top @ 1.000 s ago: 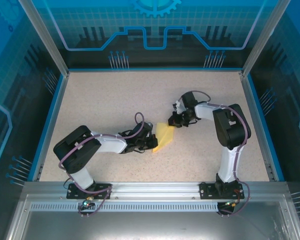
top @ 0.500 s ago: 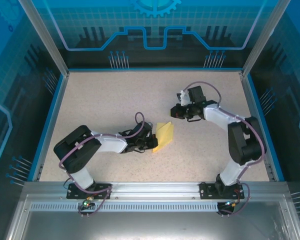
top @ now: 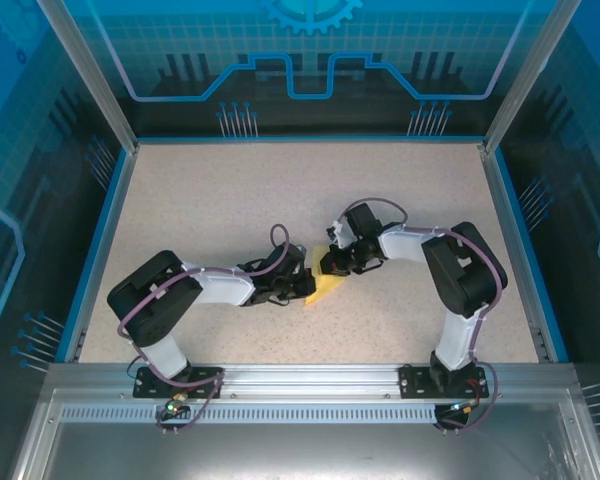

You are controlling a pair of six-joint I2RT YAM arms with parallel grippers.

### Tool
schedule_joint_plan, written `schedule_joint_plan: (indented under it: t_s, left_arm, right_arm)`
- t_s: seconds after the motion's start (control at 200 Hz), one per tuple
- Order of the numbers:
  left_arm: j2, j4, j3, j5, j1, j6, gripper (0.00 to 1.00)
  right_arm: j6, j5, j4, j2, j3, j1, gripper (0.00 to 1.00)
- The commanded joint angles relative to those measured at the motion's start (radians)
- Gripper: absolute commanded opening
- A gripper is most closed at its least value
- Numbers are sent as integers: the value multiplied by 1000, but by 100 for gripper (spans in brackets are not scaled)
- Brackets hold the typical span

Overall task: Fold a paper plane with a square sheet of paper (pick it up from the middle)
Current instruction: Fourth fold the wing at the center of the table.

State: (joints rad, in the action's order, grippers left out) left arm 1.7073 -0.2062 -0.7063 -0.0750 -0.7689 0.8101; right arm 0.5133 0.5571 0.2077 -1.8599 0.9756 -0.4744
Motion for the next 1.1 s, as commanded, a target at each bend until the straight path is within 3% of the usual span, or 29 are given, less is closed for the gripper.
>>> schedule_joint_plan:
  t_s: [0.0,0.185,0.44,0.675,1.095]
  left_arm:
    - [24,198,21,-9,-7,-27,0]
    - [-56,234,-20,-28,-3,-52,0]
    - [-222,226,-41,-91,26,-21,21]
    - [-133,116,-33,-215,26,76,25]
    - [-62,81,-36,-246,25,102,23]
  right_arm:
    - [27,2,2,-36,-2,-13,0]
    - [-5,-79,93,-69,1,-12,0]
    - [-36,-129,145,-93,-3,-6,0]
    - [-25,-131,138,-99,-7,-7,0]
    - [-13,-118,123,-106,-8,-9,0]
